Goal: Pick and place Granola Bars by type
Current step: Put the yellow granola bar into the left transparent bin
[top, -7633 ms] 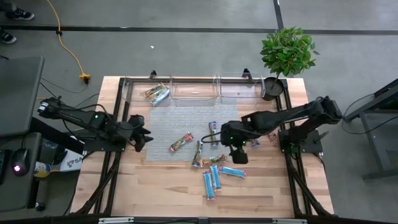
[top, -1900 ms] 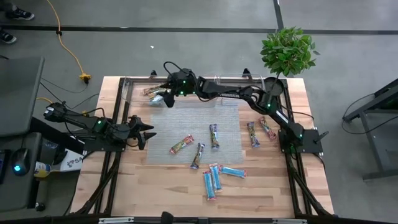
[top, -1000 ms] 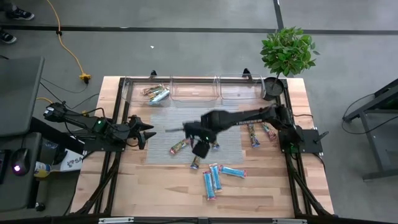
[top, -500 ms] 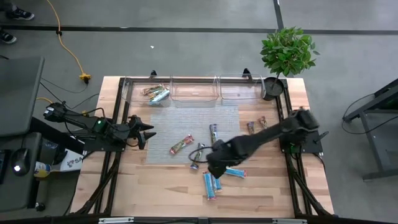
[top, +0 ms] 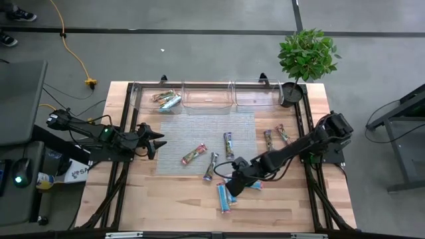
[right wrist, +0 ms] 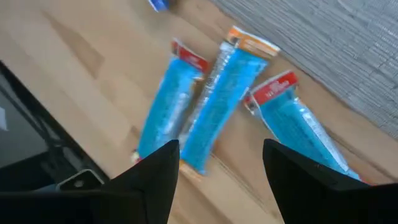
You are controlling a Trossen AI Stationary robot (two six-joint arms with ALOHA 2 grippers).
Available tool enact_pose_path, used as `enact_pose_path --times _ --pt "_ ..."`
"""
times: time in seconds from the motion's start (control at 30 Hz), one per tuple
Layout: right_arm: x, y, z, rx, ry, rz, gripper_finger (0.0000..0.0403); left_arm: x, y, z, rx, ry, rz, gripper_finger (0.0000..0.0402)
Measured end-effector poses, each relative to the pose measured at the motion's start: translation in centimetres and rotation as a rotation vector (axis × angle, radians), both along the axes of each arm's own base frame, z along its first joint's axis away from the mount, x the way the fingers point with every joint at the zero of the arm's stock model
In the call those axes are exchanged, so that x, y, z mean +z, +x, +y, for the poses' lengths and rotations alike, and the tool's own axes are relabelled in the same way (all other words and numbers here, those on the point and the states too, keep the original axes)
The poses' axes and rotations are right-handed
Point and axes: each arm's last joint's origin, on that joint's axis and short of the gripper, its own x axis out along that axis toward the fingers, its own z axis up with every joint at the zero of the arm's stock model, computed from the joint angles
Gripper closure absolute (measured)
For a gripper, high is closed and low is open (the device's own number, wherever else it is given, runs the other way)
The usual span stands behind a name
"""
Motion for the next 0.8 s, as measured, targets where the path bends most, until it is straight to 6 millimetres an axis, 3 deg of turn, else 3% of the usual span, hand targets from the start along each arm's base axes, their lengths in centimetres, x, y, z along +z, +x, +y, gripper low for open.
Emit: enact_pose_path --times 0.2,0.47,0.8 --pt "-1.2 0.3 0.3 0.026 0.052 -0.008 0.0187 0.0 0.0 0.0 0.000 0.000 0.000 0.0209" --pt "-4.6 1.6 1.1 0.069 0.096 0.044 0.0187 0.0 0.0 0.0 0.000 0.000 0.000 0.0209" --pt "-4.7 1.9 0.7 0.061 0.069 0.029 0.0187 0.0 0.0 0.0 -0.008 -0.004 0.002 0.0209"
